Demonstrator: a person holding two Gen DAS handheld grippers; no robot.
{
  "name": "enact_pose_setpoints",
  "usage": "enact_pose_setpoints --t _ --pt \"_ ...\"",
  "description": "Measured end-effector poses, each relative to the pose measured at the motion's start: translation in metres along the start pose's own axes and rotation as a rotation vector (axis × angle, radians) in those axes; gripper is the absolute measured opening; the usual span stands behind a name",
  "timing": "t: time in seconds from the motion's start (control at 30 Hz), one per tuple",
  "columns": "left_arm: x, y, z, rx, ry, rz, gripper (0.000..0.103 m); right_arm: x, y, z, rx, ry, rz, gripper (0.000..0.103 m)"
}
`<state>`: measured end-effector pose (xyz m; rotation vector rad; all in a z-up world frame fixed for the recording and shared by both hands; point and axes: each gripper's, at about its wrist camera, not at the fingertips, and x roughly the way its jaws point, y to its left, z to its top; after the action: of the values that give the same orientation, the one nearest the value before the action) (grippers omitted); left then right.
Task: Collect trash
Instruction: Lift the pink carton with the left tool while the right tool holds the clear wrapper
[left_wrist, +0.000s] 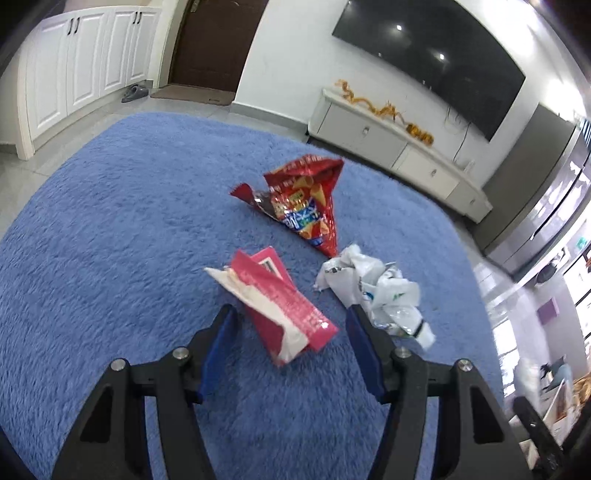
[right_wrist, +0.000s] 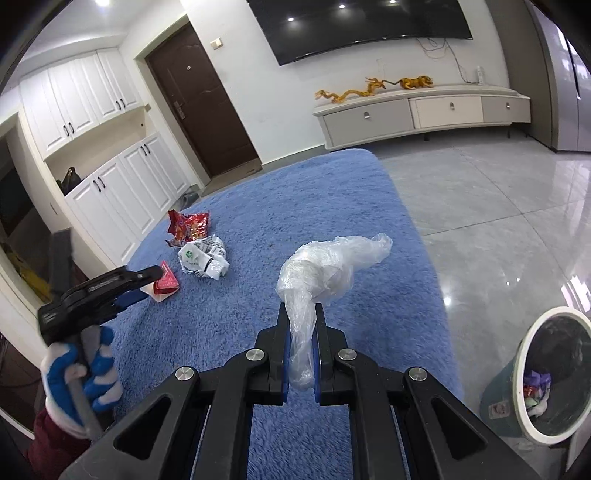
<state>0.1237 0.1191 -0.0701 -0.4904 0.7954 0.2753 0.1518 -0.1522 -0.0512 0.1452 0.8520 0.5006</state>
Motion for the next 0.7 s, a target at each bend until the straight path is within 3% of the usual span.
enact_pose_setpoints --t 0.03,0.23,0.5,0.7 --pt "0.005 -0.002 0.000 0.004 0.005 0.013 0.043 -0.001 -0.002 0.000 0.006 -0.002 -0.005 0.009" --pt "-0.003 -0.005 -0.011 0.017 -0.018 0.027 0.023 -0.002 -0.010 -0.003 0.024 0.000 -0.017 0.009" --pt "-0.035 -0.009 -0.039 0.038 -0.034 -0.021 0.015 -0.005 0.001 -0.009 0.011 0.005 0.005 0.009" --pt "-0.060 -0.025 -0.058 0.067 -0.039 -0.100 0.013 -0.019 0.008 -0.015 0.002 -0.010 0.005 0.009"
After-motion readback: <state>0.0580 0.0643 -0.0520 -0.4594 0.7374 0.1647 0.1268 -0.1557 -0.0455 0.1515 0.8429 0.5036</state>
